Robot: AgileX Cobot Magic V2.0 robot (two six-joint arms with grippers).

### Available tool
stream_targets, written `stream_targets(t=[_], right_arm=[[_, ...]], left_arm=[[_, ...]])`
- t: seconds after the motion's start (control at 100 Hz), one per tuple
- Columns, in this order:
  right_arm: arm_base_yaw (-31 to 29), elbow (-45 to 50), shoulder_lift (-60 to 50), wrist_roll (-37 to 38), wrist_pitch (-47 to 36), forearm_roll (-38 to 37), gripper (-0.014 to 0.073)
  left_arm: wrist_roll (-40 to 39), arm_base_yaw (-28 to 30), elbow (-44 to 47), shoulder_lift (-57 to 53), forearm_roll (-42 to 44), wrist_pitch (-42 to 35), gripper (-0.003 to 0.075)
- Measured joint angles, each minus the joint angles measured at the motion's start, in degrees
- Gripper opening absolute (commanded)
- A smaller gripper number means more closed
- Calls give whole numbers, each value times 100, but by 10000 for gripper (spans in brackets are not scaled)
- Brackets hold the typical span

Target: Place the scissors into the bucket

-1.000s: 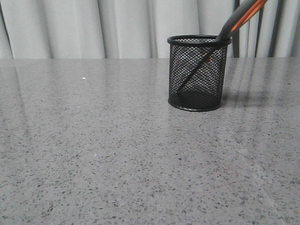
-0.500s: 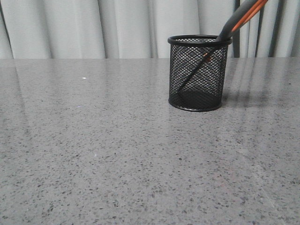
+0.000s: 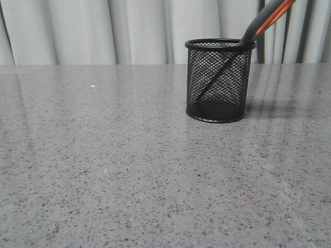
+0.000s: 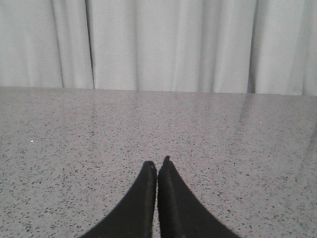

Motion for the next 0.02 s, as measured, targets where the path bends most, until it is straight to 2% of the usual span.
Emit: stream_targets(t=[0.02], right_arm=[[0, 0, 0, 0, 0, 0, -65]], left_arm=[[0, 0, 0, 0, 0, 0, -21]])
